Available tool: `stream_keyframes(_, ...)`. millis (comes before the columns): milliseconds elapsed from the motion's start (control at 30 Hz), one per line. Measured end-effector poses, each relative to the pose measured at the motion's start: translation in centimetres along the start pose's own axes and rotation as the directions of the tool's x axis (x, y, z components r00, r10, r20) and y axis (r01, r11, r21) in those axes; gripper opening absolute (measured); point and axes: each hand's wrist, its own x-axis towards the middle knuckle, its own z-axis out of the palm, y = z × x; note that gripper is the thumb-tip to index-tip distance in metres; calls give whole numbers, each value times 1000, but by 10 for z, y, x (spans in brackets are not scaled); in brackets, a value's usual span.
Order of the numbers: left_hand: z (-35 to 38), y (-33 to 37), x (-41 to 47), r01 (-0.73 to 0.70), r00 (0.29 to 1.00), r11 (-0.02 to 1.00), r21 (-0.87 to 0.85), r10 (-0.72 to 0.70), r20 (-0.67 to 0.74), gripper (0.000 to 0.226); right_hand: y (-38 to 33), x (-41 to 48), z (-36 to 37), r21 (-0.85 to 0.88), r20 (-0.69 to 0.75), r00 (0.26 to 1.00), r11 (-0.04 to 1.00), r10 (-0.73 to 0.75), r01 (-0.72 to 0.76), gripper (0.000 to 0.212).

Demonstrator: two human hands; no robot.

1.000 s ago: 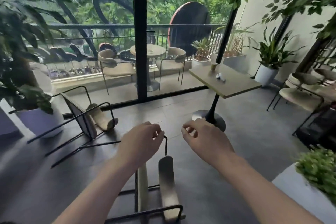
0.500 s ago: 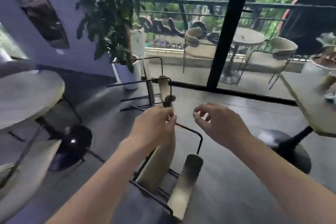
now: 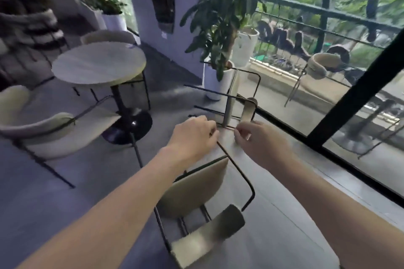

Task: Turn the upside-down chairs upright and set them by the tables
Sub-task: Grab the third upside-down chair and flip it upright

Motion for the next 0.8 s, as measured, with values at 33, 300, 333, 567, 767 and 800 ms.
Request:
stream_keyframes(33,2,4,-5,44,999,999,25,-44,-9,31,8,5,3,-3,12,999,999,-42,42,24)
stream_keyframes(300,56,50,-83,432,902,872,231,-419,-106,33,64,18,51,18,123,901,909,-416,417,28)
stream_keyframes(333,64,55,-88,465,885,854,233,-454,-104,32,70,16,58,28,161,889,903,-428,430,29)
stream_keyframes(567,161,52,-84,535,842,810,238,-536,-69,31,109,2,155,135,225,846,875,-484,465,26)
stream_keyframes(767,324,12,-107,551,817,785,284,-576,7,34,193,-16,315,57,325,813,868,-484,494,35)
stream_keyframes(800,355,4,-111,545,818,785,295,-575,20,34,206,-20,342,52,337,812,871,-476,489,35)
